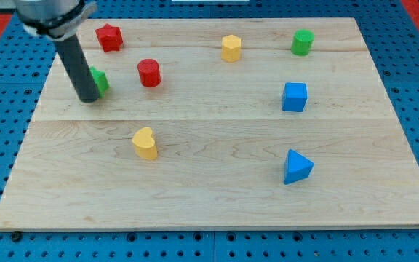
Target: Push the red star parallel to the red circle
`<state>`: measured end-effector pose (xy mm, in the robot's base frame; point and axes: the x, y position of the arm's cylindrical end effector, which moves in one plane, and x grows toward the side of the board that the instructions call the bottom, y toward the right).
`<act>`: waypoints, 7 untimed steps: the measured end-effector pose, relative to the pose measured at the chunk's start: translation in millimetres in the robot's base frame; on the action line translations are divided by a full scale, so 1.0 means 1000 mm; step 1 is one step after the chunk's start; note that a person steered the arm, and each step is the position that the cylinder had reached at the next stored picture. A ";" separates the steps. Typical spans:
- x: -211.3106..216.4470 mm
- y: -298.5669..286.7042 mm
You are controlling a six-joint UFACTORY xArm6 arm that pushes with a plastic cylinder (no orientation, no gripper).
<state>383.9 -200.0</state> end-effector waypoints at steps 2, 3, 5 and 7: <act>-0.054 0.002; -0.059 -0.004; -0.087 -0.086; -0.141 -0.054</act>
<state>242.6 -253.5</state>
